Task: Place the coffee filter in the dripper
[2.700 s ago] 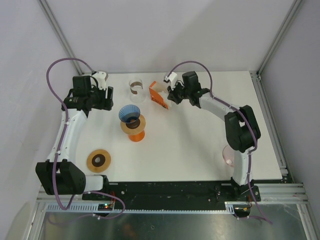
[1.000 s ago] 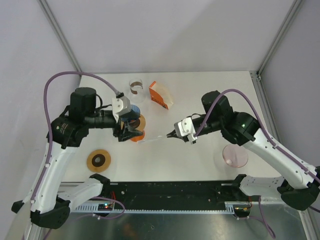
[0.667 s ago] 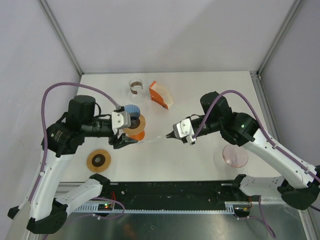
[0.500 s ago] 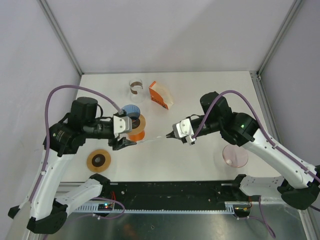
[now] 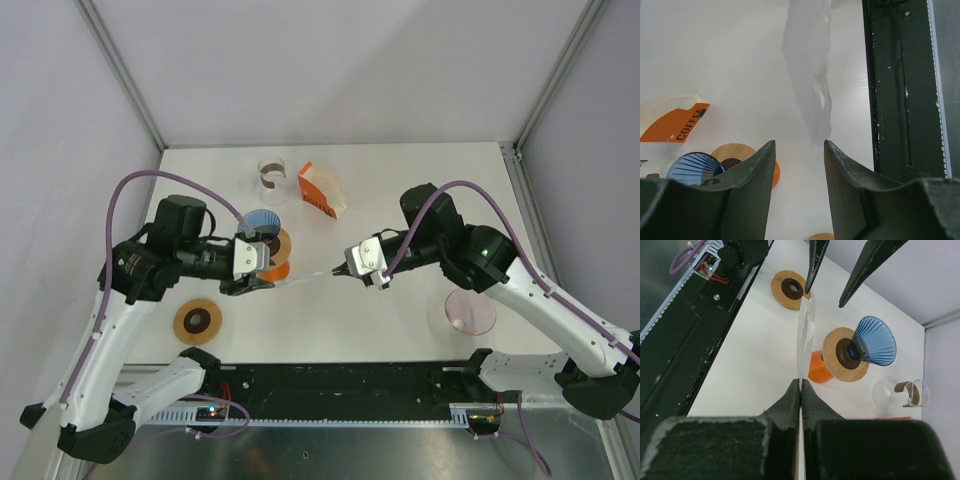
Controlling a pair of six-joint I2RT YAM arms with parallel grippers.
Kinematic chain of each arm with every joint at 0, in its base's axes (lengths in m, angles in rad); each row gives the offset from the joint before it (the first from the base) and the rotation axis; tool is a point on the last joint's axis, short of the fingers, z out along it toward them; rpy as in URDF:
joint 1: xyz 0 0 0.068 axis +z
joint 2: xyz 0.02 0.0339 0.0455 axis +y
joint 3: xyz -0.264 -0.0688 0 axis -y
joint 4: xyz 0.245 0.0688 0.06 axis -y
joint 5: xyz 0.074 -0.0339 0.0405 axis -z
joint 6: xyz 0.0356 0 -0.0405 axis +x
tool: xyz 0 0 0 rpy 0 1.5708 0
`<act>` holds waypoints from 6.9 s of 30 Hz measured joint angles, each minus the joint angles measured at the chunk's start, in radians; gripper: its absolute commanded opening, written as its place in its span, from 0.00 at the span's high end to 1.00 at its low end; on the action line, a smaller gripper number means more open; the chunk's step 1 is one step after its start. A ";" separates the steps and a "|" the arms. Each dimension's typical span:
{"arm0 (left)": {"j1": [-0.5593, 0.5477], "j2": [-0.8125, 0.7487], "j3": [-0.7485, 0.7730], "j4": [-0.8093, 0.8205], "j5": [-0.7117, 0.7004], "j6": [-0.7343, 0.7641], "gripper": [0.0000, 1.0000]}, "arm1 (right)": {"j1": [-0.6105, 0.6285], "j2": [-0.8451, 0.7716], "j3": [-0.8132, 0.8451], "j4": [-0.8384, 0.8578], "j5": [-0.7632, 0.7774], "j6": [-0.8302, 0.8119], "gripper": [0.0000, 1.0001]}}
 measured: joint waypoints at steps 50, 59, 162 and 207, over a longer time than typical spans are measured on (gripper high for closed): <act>-0.002 0.031 -0.013 0.200 -0.280 -0.418 1.00 | 0.138 -0.066 -0.048 0.177 0.422 0.043 0.32; -0.035 0.050 0.037 0.223 -0.397 -0.475 1.00 | 0.376 0.015 -0.048 0.300 0.703 -0.125 0.36; 0.393 0.093 0.061 0.436 -0.616 -0.638 0.33 | 0.140 0.813 0.667 -0.004 0.373 0.291 1.00; 0.128 0.124 -0.055 0.470 -0.366 -0.542 1.00 | -0.124 0.164 0.060 0.303 0.391 0.631 0.26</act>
